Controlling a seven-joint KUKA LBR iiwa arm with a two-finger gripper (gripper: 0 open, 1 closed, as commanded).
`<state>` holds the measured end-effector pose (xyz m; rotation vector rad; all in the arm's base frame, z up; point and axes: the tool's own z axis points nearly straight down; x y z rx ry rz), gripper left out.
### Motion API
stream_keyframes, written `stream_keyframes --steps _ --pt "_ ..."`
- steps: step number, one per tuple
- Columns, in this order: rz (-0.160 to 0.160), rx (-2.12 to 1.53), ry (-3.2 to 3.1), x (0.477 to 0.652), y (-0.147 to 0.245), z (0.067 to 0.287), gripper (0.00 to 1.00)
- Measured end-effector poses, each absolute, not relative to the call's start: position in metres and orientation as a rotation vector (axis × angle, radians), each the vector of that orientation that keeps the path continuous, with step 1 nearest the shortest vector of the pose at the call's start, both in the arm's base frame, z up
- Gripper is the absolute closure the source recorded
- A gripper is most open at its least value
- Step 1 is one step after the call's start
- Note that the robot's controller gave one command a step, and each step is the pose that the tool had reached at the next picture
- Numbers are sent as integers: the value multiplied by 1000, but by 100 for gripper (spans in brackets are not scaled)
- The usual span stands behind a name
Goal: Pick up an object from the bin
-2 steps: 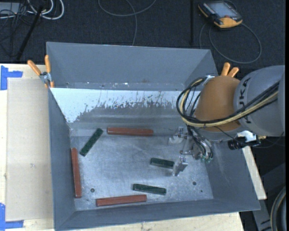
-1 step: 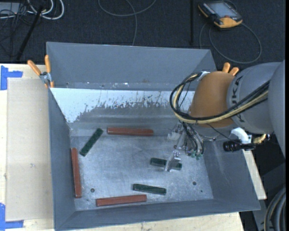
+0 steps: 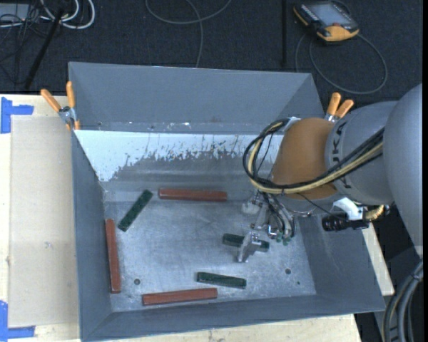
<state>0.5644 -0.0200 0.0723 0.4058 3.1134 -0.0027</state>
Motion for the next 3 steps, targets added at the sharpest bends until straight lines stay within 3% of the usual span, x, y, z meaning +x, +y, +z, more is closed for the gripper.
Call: stream_keyframes --steps 1,3 --pt "5 582 3060 571 -18 75 100" --pt "5 620 3057 570 -18 78 100"
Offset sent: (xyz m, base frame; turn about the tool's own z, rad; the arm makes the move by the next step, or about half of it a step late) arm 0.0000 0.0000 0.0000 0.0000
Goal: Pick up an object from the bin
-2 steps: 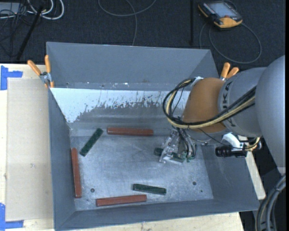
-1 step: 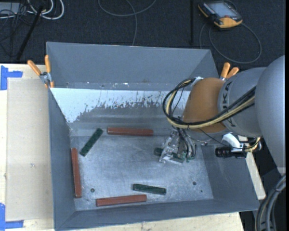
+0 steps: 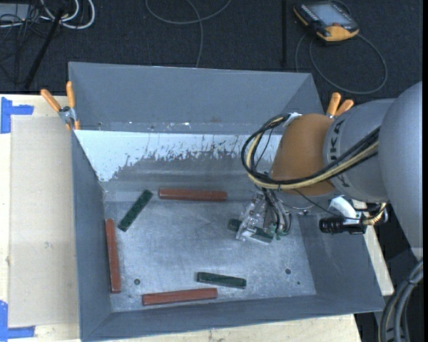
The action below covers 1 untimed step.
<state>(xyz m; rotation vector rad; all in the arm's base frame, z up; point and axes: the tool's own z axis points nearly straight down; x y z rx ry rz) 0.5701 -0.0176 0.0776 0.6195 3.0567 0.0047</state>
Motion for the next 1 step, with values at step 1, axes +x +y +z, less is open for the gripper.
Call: stream_keyframes --steps 1 --pt "1 613 3076 567 -17 84 100"
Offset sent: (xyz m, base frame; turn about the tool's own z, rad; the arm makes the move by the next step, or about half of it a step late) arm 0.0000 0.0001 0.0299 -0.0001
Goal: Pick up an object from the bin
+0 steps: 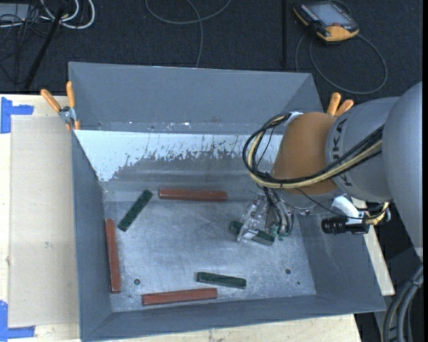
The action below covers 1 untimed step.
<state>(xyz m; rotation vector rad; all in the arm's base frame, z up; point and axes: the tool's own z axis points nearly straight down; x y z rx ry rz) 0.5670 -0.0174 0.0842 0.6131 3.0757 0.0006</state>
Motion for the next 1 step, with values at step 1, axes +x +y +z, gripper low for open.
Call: stream_keyframes --steps 1 --pt "2 614 3080 567 -17 93 100"
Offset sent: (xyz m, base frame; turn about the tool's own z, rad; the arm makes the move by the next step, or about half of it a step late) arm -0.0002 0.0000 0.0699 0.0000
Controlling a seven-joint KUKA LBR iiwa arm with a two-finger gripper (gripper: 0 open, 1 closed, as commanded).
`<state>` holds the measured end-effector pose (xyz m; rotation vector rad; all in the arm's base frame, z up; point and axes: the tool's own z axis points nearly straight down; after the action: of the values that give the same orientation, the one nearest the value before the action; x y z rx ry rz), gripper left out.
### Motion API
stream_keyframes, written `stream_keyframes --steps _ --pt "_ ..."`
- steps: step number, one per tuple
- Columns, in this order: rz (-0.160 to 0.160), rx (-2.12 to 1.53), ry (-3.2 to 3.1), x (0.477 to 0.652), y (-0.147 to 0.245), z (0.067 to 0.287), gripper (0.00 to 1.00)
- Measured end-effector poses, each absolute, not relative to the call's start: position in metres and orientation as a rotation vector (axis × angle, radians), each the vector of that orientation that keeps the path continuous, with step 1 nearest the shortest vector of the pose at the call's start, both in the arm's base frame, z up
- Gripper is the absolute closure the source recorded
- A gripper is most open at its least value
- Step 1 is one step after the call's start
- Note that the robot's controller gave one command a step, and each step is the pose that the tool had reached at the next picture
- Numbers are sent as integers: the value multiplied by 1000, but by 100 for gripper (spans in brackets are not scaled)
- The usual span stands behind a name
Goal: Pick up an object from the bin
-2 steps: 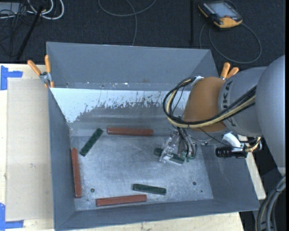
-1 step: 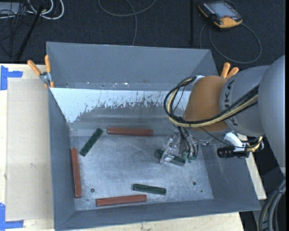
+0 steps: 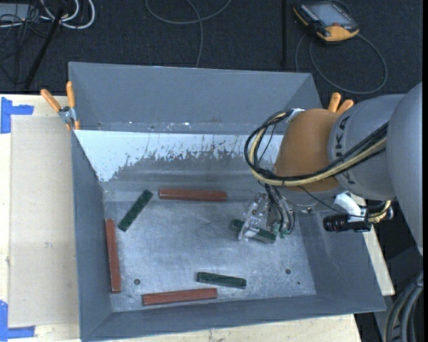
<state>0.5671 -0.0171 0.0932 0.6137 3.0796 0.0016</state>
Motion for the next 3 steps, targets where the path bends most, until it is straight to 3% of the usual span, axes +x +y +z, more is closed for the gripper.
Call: stream_keyframes --steps 3 --pt "1 612 3081 567 -17 132 100"
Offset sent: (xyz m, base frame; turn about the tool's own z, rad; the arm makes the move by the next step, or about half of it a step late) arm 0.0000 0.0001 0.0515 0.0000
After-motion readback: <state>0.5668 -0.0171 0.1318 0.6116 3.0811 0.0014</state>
